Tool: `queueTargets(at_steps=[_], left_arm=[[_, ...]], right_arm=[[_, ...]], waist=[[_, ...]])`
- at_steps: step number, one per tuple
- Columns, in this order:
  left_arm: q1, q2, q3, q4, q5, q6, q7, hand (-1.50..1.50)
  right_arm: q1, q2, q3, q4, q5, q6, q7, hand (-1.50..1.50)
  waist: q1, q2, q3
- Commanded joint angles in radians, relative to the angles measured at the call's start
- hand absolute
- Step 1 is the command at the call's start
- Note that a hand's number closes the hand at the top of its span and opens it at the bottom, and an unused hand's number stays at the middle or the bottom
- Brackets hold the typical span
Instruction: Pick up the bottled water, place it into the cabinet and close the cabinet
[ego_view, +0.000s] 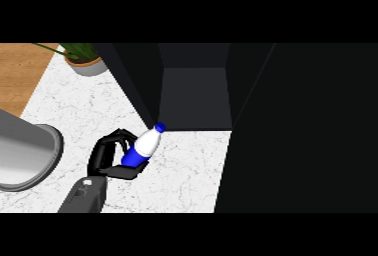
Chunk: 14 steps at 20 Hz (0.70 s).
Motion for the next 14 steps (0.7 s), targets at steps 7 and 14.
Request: queueTargets(at_steps=[7,14], left_arm=[[-0.003,-0.071,-0.241,-0.208,0.276,0.099,0.145,1.5],[0.027,-0.072,-0.451,-0.493,0.434,0.234,0.361,1.5]], right_arm=[[0.097,-0.008,0.055,-0.026,0.072,-0.002,-0.08,-1.5],[0.098,-0.063,-0.026,-0.07,0.001,0.023,-0.059,-1.5]], waist=[[0.0,-0.001,0.0],[0.003,-0.001,0.001]])
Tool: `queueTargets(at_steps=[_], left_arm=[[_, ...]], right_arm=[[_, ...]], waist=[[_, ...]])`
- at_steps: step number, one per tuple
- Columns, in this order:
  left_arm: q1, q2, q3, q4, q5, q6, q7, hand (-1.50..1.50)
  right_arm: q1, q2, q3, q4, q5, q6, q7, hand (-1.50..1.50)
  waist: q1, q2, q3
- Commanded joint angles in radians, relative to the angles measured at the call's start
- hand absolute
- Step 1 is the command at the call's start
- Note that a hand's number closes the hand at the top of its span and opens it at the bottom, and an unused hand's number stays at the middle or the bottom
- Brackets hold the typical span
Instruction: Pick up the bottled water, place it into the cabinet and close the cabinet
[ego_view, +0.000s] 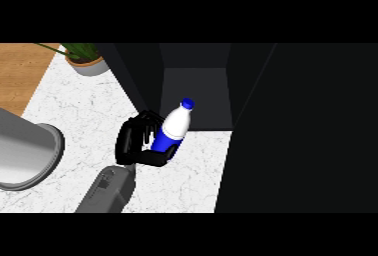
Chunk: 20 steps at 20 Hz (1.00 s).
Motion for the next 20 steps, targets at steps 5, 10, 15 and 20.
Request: queueTargets(at_steps=[5,10,15,20], left_arm=[[-0.045,-0.003,-0.186,-0.208,0.116,0.215,0.23,1.5],[-0.148,-0.003,-0.234,-0.188,0.135,0.332,0.259,1.5],[-0.285,-0.003,-0.26,-0.082,0.159,0.433,0.288,1.5],[-0.329,-0.003,-0.256,0.032,0.225,0.447,0.271,1.5]], right_arm=[[0.031,-0.016,-0.015,-0.097,0.037,0.003,0.022,-1.5],[0.047,-0.001,0.069,-0.055,0.094,-0.006,-0.017,-1.5],[0.096,-0.023,0.029,-0.063,0.046,0.006,-0.072,-1.5],[0.201,-0.058,0.029,-0.077,0.007,0.024,-0.15,-1.5]], waist=[[-0.002,0.003,0.0],[-0.006,0.004,0.0],[-0.012,0.005,0.0],[-0.018,0.006,0.0]])
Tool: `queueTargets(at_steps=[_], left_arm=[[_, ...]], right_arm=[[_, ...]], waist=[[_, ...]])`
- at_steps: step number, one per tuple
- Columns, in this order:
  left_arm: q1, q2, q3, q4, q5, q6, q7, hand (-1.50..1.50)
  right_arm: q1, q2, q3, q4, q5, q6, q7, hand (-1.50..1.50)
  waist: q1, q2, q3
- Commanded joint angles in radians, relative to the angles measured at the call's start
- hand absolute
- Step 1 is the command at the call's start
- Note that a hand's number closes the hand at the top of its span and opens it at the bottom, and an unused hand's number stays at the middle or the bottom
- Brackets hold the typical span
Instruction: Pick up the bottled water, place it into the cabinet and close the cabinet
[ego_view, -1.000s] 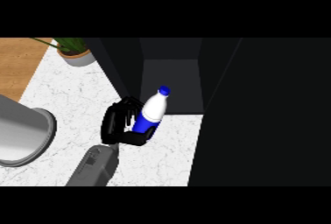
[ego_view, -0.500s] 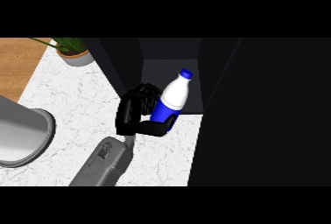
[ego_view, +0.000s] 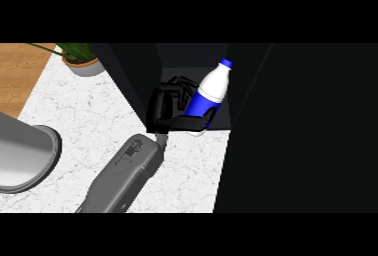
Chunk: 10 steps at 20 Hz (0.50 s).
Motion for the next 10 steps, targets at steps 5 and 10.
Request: queueTargets(at_steps=[5,10], left_arm=[[-0.151,0.0,-0.045,0.188,0.151,0.098,-0.01,1.5],[-0.247,0.0,0.031,0.356,0.189,0.135,-0.065,1.5]], right_arm=[[0.021,-0.011,-0.003,-0.129,0.014,-0.003,0.069,-1.5],[0.136,-0.074,-0.064,-0.1,-0.075,0.06,-0.077,-1.5]], waist=[[-0.011,0.003,-0.001],[-0.027,0.006,0.001]])
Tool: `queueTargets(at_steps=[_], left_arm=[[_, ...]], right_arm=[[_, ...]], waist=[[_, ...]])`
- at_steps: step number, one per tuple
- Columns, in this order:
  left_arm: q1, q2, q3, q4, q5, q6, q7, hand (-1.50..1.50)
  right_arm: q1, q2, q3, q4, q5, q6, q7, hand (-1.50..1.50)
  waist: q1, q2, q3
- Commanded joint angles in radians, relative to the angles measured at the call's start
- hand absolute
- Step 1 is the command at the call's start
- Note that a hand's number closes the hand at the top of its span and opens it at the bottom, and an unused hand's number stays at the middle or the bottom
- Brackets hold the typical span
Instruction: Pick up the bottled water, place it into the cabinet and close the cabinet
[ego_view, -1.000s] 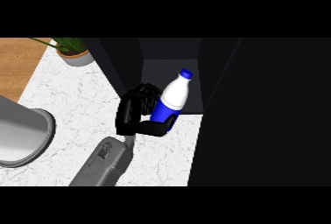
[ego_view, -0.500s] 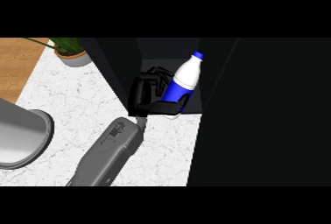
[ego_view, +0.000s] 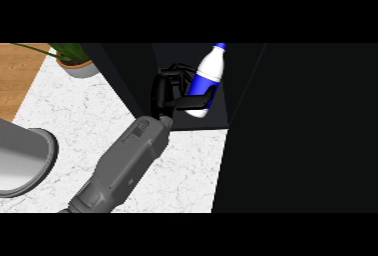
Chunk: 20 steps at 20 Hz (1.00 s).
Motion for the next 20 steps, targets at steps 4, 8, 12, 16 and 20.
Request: queueTargets(at_steps=[4,8,12,16,20], left_arm=[[-0.115,0.0,0.043,0.215,0.004,0.03,-0.05,1.5],[-0.162,0.0,0.078,0.343,0.006,0.049,-0.143,1.5],[-0.2,0.0,0.07,0.409,0.026,0.079,-0.153,1.5],[-0.279,0.002,0.095,0.488,-0.021,0.075,-0.162,1.5],[-0.28,0.004,0.086,0.557,-0.041,0.059,-0.186,-1.5]], right_arm=[[0.109,-0.034,-0.036,-0.105,-0.056,0.036,-0.052,-1.5],[0.053,-0.034,-0.056,-0.128,-0.076,0.044,0.017,-1.5],[0.034,-0.001,-0.029,-0.065,-0.058,0.043,-0.016,-1.5],[0.058,-0.012,-0.02,-0.058,-0.041,0.058,-0.038,-1.5],[0.051,-0.019,-0.076,-0.066,-0.088,0.076,-0.041,-1.5]], waist=[[-0.001,0.001,0.001],[-0.016,0.011,-0.001],[-0.023,0.013,-0.001],[-0.012,0.01,0.0],[-0.022,0.016,0.0]])
